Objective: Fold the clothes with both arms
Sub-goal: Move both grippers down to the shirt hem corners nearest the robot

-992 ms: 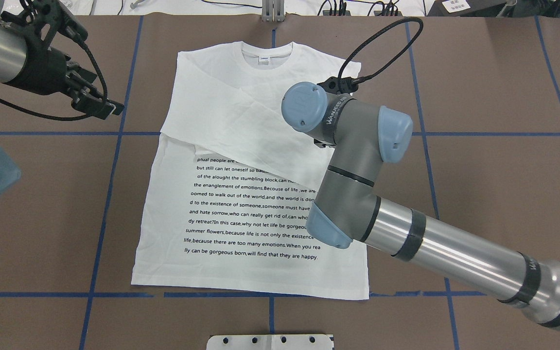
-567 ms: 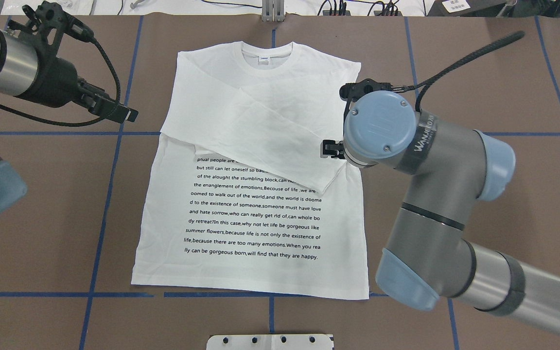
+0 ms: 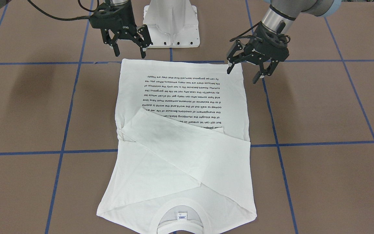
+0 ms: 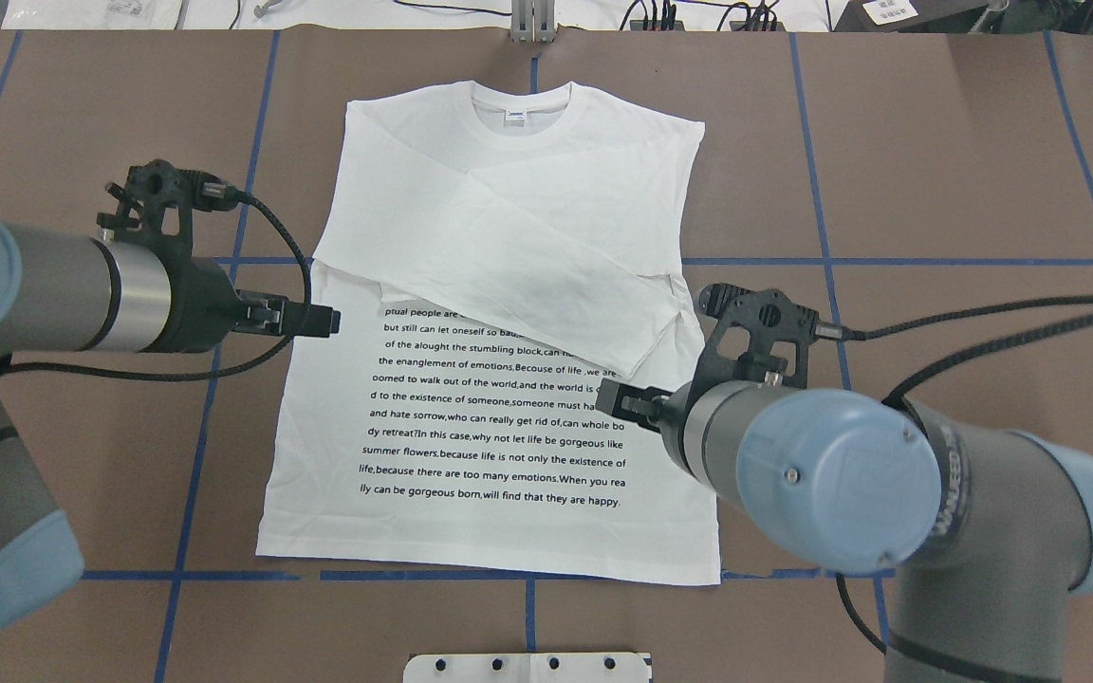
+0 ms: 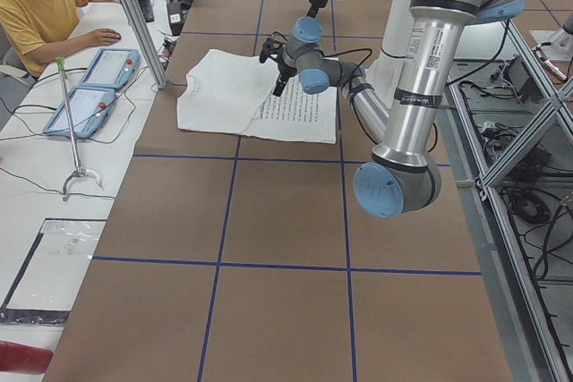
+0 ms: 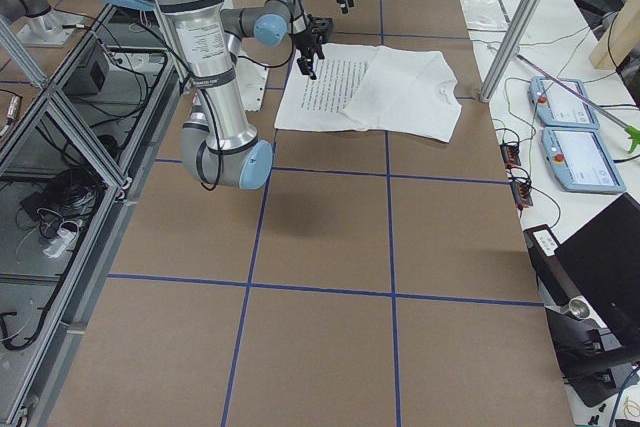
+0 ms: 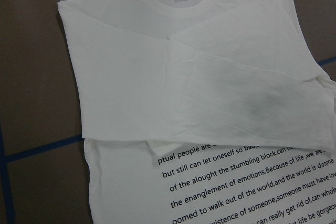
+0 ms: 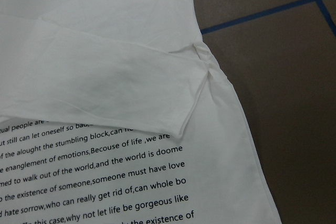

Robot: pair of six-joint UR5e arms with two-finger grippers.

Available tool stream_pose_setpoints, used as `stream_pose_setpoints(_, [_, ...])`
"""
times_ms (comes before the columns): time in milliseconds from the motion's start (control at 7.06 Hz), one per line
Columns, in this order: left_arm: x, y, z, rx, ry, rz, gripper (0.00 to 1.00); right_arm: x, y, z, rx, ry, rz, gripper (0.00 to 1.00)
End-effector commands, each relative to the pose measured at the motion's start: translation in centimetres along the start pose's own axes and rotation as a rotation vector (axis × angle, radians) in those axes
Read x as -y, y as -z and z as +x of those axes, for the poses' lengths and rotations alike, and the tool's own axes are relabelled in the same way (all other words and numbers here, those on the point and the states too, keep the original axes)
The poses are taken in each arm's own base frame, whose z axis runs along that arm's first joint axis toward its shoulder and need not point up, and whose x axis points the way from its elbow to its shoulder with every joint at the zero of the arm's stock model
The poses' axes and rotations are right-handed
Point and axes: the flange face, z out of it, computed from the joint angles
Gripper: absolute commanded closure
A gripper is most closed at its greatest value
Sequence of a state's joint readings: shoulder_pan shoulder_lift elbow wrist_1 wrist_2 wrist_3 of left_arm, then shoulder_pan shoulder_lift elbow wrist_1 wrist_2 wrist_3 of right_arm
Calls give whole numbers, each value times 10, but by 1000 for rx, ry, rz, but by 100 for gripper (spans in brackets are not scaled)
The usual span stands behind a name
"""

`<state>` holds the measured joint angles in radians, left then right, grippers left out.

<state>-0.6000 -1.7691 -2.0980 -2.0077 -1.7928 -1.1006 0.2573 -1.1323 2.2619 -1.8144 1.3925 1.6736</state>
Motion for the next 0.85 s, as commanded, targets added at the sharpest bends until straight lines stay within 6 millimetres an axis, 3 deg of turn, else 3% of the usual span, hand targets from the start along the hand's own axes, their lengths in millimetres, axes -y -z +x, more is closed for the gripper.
stream_pose_setpoints(0, [-87,-22,-20,-33,106,-1,0,-61,-13,29,21,-34,38,1])
stream_pose_setpoints(142, [-119,-38,-17,-3,146,8,0,-70,-26,54,55,-29,46,1])
stream_pose_setpoints(425, [-156,-75,-29,70,153,-7,0,-85,-46,93,91,-14,72,1])
stream_pose_setpoints(709, [-177,-81,-55,127,135,-38,0,-95,-55,98,86,4,88,0])
